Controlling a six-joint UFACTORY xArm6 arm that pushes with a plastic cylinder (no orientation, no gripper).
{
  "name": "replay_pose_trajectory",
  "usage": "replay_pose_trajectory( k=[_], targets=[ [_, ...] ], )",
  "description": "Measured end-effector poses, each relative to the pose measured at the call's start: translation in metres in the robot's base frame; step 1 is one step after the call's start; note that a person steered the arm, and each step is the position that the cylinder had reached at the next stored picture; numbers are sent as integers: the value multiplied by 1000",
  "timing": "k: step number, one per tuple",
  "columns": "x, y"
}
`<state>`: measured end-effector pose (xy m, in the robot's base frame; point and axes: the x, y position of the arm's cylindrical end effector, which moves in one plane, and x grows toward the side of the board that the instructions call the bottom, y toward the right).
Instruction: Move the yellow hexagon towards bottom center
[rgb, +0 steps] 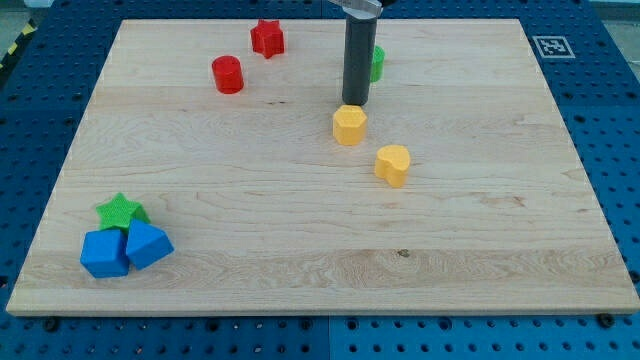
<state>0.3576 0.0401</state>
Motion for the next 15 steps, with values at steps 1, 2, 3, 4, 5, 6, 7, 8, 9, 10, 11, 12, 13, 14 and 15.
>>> replay_pose_trajectory(
  k=[1, 2, 3, 4, 5, 6, 7, 8, 9, 10, 11, 12, 13, 14, 15],
  targets=[
    [0, -22],
    [11, -53],
    [30, -58],
    [30, -58],
    [30, -48],
    [30, -28],
    [34, -15],
    [47, -11],
    [57, 4],
    [67, 25],
    [84, 43],
    [99, 64],
    [112, 89],
    [114, 108],
    [112, 119]
  ],
)
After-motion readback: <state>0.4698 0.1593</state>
